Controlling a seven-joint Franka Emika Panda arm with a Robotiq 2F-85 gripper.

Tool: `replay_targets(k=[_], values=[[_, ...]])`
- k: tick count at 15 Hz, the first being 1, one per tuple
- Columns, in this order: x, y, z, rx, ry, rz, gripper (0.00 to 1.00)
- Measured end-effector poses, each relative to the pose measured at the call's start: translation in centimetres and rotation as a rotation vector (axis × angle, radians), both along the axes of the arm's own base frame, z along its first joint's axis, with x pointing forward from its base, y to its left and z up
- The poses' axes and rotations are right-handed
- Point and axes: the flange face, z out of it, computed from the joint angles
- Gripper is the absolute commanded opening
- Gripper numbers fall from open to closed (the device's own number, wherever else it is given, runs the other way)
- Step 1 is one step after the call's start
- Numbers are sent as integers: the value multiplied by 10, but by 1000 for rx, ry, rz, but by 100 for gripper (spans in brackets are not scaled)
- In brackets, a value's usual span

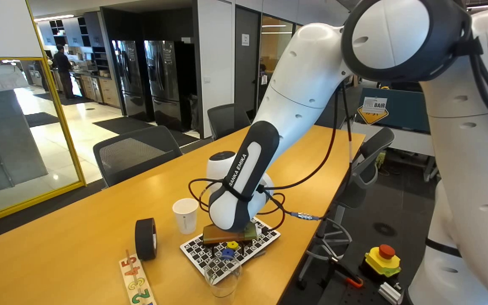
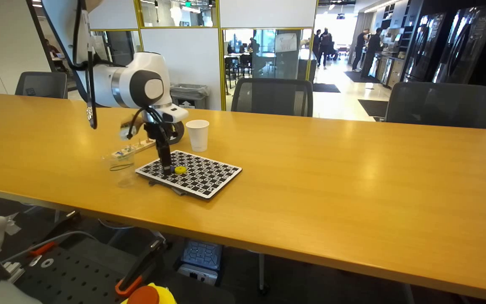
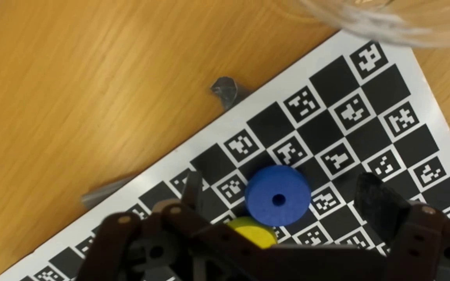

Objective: Place the yellow rings inside the white cup, put the blue ring inside the clear cup

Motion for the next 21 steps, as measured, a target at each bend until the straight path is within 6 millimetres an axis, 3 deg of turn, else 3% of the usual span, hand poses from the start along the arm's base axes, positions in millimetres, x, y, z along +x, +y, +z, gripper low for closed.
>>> replay_targets(k=[2, 4, 5, 10, 12, 21], values=[[-1, 2, -1, 2, 3, 3, 100], [-2, 5, -3, 5, 5, 6, 74], [-2, 5, -3, 5, 6, 7, 66], [1, 5, -2, 7, -2, 5, 28], [3, 4, 0, 8, -7, 3, 17], [4, 7, 7, 15, -18, 63, 20]])
